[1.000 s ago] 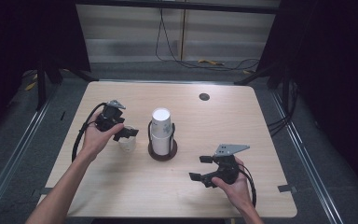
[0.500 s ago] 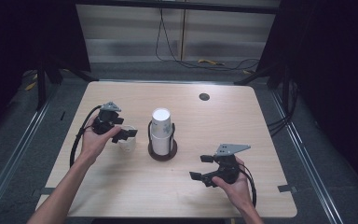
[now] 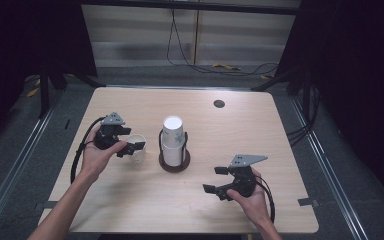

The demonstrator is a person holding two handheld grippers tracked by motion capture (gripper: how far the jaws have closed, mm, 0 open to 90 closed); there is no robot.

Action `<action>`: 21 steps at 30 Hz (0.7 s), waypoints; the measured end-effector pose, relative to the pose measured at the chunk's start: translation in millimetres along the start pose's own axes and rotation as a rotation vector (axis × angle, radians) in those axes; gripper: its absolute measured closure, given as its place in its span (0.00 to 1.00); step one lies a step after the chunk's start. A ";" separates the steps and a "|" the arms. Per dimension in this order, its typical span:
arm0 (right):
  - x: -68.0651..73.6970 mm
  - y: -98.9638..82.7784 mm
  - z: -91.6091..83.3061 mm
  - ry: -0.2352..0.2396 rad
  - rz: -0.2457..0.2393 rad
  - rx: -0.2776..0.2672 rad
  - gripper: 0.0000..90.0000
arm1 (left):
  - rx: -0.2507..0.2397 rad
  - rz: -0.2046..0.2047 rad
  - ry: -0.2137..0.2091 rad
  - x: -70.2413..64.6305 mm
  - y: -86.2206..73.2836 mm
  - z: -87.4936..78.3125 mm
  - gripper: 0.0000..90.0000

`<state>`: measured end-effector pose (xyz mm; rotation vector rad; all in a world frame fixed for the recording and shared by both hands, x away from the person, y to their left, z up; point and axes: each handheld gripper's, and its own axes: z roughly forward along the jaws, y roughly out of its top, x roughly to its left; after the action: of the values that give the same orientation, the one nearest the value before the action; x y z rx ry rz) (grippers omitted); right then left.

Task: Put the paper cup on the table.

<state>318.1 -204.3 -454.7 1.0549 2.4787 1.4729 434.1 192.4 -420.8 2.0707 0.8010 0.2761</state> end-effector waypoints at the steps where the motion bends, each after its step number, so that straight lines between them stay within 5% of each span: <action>1: 0.0 0.0 -0.3 -0.003 0.004 -0.001 0.18 | -0.011 -0.002 -0.011 -1.9 -0.2 -1.0 0.21; 9: -0.5 -0.9 -1.6 -0.018 -0.002 -0.004 0.18 | -0.045 0.033 -0.043 -20.2 -3.6 -6.1 0.22; 11: -0.5 -0.9 -1.8 -0.021 0.000 -0.004 0.18 | -0.050 0.021 -0.081 -23.4 -5.9 -6.4 0.22; 21: 0.0 -1.4 -1.5 -0.023 0.004 -0.005 0.18 | -0.058 0.074 -0.073 -41.2 -18.3 -15.8 0.22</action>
<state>316.8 -205.9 -455.0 1.0705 2.4569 1.4591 387.0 184.2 -422.0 2.0467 0.6662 0.2592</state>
